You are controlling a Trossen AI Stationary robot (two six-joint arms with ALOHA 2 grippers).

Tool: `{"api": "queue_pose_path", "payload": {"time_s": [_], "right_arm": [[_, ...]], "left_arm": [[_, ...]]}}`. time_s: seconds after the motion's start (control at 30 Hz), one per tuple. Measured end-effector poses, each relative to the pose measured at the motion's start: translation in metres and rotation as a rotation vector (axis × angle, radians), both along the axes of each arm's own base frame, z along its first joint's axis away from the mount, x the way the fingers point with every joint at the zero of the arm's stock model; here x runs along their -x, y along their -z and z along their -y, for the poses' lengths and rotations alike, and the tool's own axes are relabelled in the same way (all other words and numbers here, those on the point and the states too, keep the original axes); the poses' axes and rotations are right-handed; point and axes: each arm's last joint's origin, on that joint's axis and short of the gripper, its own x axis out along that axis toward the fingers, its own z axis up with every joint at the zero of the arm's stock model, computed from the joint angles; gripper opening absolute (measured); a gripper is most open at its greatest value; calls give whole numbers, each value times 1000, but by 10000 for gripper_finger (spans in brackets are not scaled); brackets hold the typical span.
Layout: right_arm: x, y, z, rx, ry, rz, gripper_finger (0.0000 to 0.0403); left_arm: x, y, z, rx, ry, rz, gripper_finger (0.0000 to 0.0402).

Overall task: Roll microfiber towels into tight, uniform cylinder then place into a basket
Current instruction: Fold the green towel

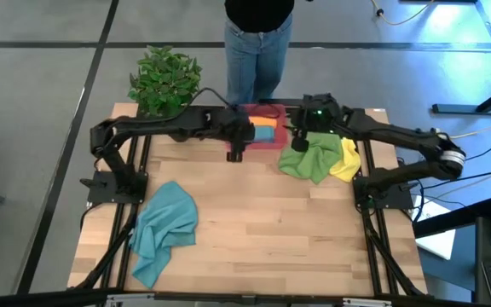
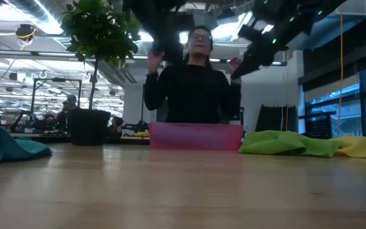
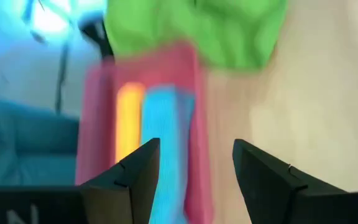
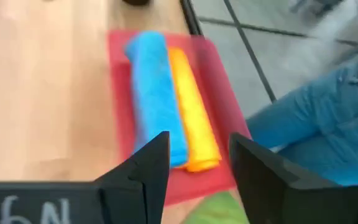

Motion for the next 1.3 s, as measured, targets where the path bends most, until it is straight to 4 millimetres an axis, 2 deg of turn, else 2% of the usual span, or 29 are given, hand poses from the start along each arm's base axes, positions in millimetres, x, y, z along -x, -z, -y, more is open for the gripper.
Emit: {"api": "queue_pose_path", "payload": {"time_s": [0.13,0.27,0.5,0.7,0.9,1.1,1.3], "right_arm": [[9,-12,-22,-70,-41,32,146],[15,-11,-42,-156,-58,-21,131],[21,30,-70,-305,-71,-183,120],[27,70,-82,-399,-19,-189,130],[36,96,-83,-481,74,-162,144],[38,112,-82,-529,130,-121,162],[31,130,-78,-535,163,-159,171]], "left_arm": [[4,-25,32,20,27,110,179],[16,-33,69,15,47,206,175],[51,-5,122,61,15,403,174],[75,19,156,150,50,586,174],[79,26,169,125,129,645,174],[76,19,158,83,112,708,174],[73,23,152,106,81,698,174]]}}
